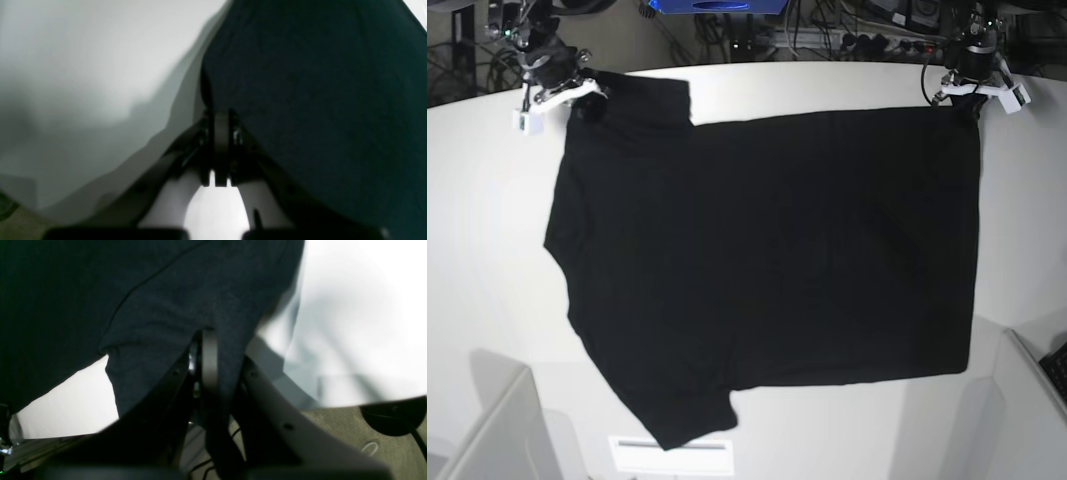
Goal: Fold the T-shirt properly
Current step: 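Grasp the shoulder corners with both grippers and drag them toward the robot, then lift the shoulder edge with both grippers and fold it over the shirt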
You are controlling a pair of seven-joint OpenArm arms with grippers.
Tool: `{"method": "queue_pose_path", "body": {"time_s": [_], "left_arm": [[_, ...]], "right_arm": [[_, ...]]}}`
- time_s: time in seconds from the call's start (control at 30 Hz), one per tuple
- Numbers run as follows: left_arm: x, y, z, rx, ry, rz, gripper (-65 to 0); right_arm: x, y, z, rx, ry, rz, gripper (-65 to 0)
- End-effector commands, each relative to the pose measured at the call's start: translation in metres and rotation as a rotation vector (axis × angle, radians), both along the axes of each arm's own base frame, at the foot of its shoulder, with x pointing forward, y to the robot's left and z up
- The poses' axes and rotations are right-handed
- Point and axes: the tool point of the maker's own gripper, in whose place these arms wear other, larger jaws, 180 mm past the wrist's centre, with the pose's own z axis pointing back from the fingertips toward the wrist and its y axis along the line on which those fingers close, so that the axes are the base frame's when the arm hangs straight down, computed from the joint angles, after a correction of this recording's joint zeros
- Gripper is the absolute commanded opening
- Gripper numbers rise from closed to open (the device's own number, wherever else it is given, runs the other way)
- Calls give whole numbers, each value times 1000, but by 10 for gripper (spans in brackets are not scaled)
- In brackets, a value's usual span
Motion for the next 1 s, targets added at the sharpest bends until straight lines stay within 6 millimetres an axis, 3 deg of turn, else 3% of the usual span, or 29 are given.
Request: {"method": "queue_pose_path", "body": {"time_s": [0.0,0.17,0.47,0.67,0.97], "left_arm": [[2,13,17,44,-38,7,-650],[-8,22,35,78,-44,9,-650],[-11,-7,50,212,-47,-99,-650],[2,-16,67,224,-99,-127,-650],[7,-18,65,207,-89,-130,-650]], "right_arm": [[3,-1,8,-7,-28,5,-650],[0,3,19,-12,-43,23,-650],[5,16,40,-2,-98,35,-650],[22,16,47,-6,-141,40,-650],[46,22,52,6,-135,99,-650]]}}
